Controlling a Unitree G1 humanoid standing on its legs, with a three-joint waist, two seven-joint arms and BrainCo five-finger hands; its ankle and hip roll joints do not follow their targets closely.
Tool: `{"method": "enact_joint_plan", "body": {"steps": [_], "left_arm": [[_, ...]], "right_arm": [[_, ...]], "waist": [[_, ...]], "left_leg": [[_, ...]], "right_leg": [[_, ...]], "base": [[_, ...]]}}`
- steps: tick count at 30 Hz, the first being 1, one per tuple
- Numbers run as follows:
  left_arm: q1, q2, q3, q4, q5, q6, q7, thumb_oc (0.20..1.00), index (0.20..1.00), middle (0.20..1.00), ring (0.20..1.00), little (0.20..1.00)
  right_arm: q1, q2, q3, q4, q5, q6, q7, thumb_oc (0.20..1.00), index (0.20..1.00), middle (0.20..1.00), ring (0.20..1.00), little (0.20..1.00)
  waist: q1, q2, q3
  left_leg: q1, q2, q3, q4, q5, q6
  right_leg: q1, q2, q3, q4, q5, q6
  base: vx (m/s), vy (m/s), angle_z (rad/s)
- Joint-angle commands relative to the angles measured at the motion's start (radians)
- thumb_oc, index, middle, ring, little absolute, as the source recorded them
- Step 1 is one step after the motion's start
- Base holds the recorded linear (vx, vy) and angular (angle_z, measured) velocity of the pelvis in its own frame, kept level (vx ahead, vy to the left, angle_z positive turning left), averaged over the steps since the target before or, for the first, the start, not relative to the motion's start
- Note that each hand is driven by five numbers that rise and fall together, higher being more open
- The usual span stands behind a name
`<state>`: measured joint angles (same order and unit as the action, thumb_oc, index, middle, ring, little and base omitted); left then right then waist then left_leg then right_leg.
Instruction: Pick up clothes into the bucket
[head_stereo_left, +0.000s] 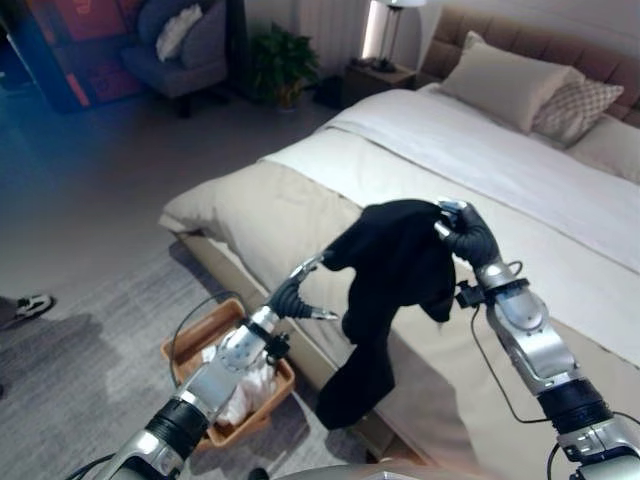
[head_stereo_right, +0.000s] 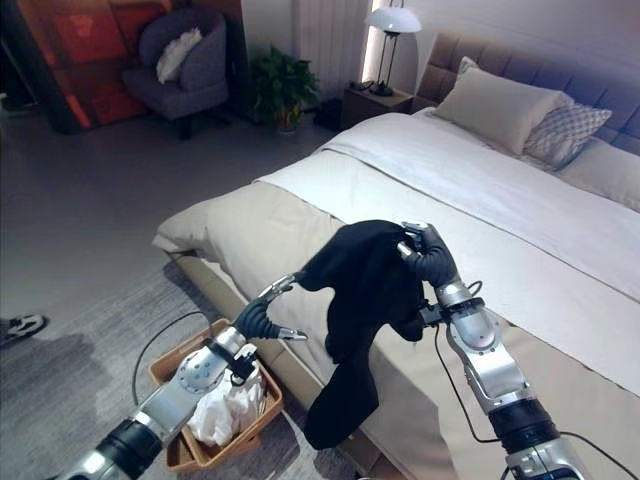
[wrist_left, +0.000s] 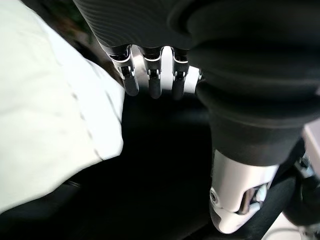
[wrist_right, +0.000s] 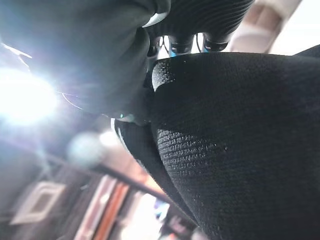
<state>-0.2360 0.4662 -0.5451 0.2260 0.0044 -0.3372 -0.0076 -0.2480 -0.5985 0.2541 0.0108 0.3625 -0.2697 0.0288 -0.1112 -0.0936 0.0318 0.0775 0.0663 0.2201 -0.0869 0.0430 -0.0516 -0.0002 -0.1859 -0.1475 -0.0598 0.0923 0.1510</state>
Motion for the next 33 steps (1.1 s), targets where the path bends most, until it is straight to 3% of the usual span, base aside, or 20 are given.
{"method": "enact_joint_plan", "body": {"steps": [1,10,13,18,25,26,27,33], "left_arm": [[-0.148,-0.032,-0.078,0.027,-0.052,-0.038,-0.029,1.000,1.000,1.000,1.000,1.000],[-0.223,-0.196,-0.133,0.152,-0.160,0.002,-0.002,1.000,1.000,1.000,1.000,1.000],[-0.223,-0.255,-0.116,0.165,-0.144,0.020,0.090,1.000,1.000,1.000,1.000,1.000],[-0.242,-0.298,-0.143,0.164,-0.262,0.039,0.066,1.000,1.000,1.000,1.000,1.000],[-0.274,-0.330,-0.171,0.197,-0.220,0.069,0.103,1.000,1.000,1.000,1.000,1.000],[-0.276,-0.334,-0.172,0.198,-0.222,0.071,0.103,0.373,0.373,0.373,0.373,0.373],[-0.285,-0.340,-0.177,0.201,-0.218,0.074,0.109,0.200,0.200,0.200,0.200,0.200],[-0.284,-0.346,-0.176,0.200,-0.225,0.077,0.116,0.200,0.200,0.200,0.200,0.200]], "right_arm": [[-0.167,-0.026,0.028,-0.094,0.105,-0.041,0.028,0.200,0.200,0.200,0.200,0.200],[-0.221,0.008,0.122,-0.187,0.137,-0.018,0.048,0.200,0.200,0.200,0.200,0.200],[-0.233,0.033,0.177,-0.233,0.136,-0.005,0.055,0.200,0.200,0.200,0.200,0.200],[-0.256,0.029,0.223,-0.262,0.147,0.001,0.057,0.200,0.200,0.200,0.200,0.200],[-0.275,0.027,0.257,-0.294,0.154,0.006,0.048,0.200,0.200,0.200,0.200,0.200],[-0.275,0.026,0.258,-0.298,0.157,0.006,0.046,0.200,0.200,0.200,0.200,0.200],[-0.275,0.021,0.259,-0.305,0.164,0.005,0.045,0.200,0.200,0.200,0.200,0.200],[-0.268,0.012,0.250,-0.318,0.173,0.002,0.038,0.200,0.200,0.200,0.200,0.200]], "waist": [[0.004,-0.009,-0.036],[-0.011,-0.005,-0.051],[-0.005,-0.009,-0.047],[-0.007,-0.009,-0.041],[-0.008,-0.011,-0.034],[-0.009,-0.011,-0.033],[-0.009,-0.012,-0.032],[-0.007,-0.014,-0.033]], "left_leg": [[-0.016,0.019,-0.008,0.056,-0.033,-0.013],[0.003,0.024,0.001,0.053,-0.033,-0.014],[0.002,0.027,-0.001,0.060,-0.033,-0.014],[-0.001,0.029,-0.004,0.062,-0.031,-0.015],[-0.009,0.028,-0.005,0.066,-0.031,-0.013],[-0.010,0.028,-0.005,0.067,-0.032,-0.013],[-0.011,0.027,-0.006,0.069,-0.032,-0.012],[-0.012,0.025,-0.009,0.071,-0.034,-0.010]], "right_leg": [[-0.046,-0.039,-0.001,0.054,0.067,0.056],[-0.033,-0.030,0.004,0.052,0.064,0.052],[-0.032,-0.027,0.007,0.054,0.063,0.048],[-0.032,-0.027,0.005,0.055,0.064,0.047],[-0.036,-0.030,0.005,0.059,0.067,0.048],[-0.037,-0.030,0.005,0.060,0.067,0.048],[-0.037,-0.029,0.005,0.061,0.066,0.048],[-0.035,-0.032,0.002,0.063,0.065,0.049]], "base": [[0.00,0.000,0.00],[0.01,-0.006,-0.01],[0.01,-0.012,-0.03],[0.00,0.000,0.00],[0.00,0.000,0.00],[0.00,0.000,0.00],[0.00,0.000,0.00],[0.00,0.000,0.00]]}}
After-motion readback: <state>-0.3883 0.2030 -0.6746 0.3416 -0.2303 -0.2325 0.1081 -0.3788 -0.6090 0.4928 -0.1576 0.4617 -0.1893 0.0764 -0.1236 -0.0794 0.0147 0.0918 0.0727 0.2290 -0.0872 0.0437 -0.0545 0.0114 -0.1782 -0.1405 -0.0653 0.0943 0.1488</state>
